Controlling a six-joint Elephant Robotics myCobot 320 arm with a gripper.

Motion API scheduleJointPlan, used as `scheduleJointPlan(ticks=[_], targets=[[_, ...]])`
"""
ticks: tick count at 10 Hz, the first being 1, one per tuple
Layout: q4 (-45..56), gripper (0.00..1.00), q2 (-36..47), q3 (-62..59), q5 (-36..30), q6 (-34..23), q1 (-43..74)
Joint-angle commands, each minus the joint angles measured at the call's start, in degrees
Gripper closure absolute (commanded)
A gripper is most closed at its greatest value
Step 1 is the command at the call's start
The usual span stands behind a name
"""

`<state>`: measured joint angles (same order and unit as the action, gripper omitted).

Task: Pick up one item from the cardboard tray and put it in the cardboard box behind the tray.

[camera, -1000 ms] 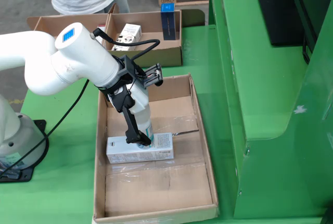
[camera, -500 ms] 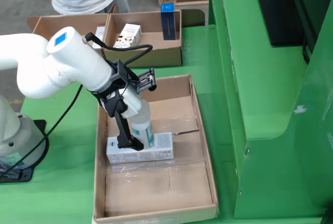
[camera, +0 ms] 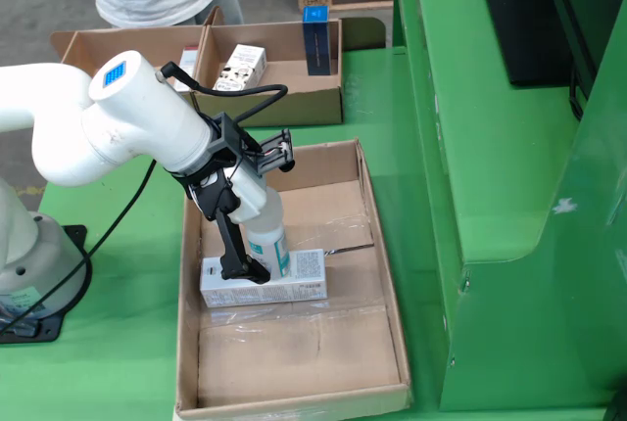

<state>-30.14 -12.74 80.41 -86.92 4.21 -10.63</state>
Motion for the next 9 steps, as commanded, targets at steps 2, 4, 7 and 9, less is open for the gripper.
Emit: scheduleJointPlan(ticks=[2, 4, 7, 9], targets=[[-0.8, 0.0, 1.6, -1.5, 0.0, 0.3, 0.0], [-0.8, 0.0, 1.6, -1.5, 0.0, 0.3, 0.0], [-0.8, 0.2, 1.6, -1.5, 0.0, 0.3, 0.0], [-0.8, 0.4, 1.6, -1.5, 0.0, 0.3, 0.0]])
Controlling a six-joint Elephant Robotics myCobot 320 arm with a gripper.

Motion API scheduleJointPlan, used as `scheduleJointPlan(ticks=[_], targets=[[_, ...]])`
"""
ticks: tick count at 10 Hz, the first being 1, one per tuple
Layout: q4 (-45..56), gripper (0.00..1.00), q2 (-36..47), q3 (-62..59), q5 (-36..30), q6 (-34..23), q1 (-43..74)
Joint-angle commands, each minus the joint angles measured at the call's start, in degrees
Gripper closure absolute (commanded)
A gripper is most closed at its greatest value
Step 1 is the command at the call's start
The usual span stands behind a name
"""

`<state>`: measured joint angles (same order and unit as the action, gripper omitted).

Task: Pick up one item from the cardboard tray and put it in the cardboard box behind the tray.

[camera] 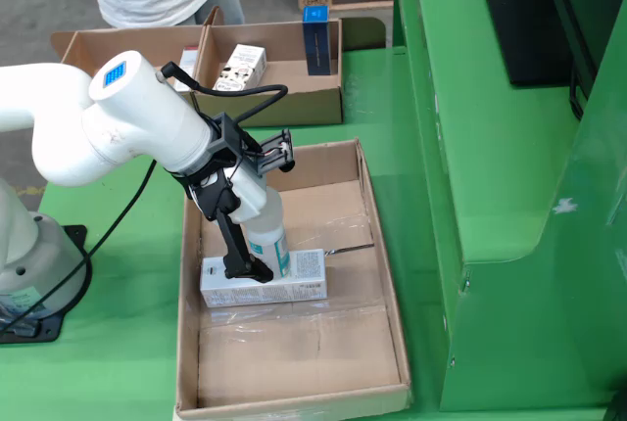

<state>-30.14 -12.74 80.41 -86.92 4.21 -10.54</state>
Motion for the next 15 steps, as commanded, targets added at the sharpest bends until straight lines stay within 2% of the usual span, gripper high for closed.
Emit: scheduleJointPlan(ticks=[1, 6, 15], targets=[[-0.8, 0.5, 1.6, -1.5, 0.0, 0.3, -0.1], [-0.8, 1.0, 1.6, -1.5, 0.0, 0.3, -0.1], [-0.8, 1.0, 1.6, -1.5, 0.0, 0.3, -0.1]])
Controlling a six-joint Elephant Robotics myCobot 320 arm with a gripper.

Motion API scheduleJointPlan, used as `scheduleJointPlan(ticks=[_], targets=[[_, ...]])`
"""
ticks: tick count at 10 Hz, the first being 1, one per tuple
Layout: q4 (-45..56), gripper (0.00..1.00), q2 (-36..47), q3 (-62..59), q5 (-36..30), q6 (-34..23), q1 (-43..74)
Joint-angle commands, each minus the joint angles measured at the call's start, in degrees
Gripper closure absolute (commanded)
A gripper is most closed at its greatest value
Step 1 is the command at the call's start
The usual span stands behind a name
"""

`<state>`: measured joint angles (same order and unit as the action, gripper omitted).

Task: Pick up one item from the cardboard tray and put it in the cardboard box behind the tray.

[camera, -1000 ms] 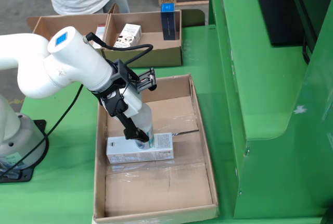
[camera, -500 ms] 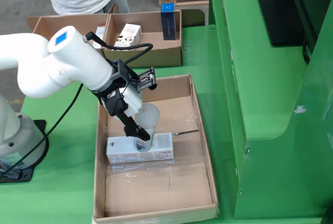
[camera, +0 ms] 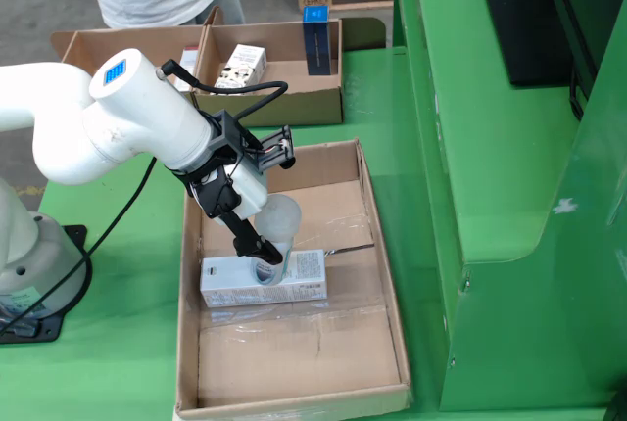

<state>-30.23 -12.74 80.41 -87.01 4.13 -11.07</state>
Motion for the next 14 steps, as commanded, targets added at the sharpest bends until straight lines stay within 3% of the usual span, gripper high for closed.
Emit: scheduleJointPlan(ticks=[1, 7, 10, 14], targets=[[-0.7, 1.0, 1.6, -1.5, 0.1, 0.3, 0.4], [2.6, 1.0, 1.7, -5.4, 0.1, 0.1, 0.2], [4.3, 1.0, 9.9, -5.6, 3.4, 1.4, -3.3], [6.7, 1.0, 13.7, -7.5, 3.6, 1.2, -4.4]])
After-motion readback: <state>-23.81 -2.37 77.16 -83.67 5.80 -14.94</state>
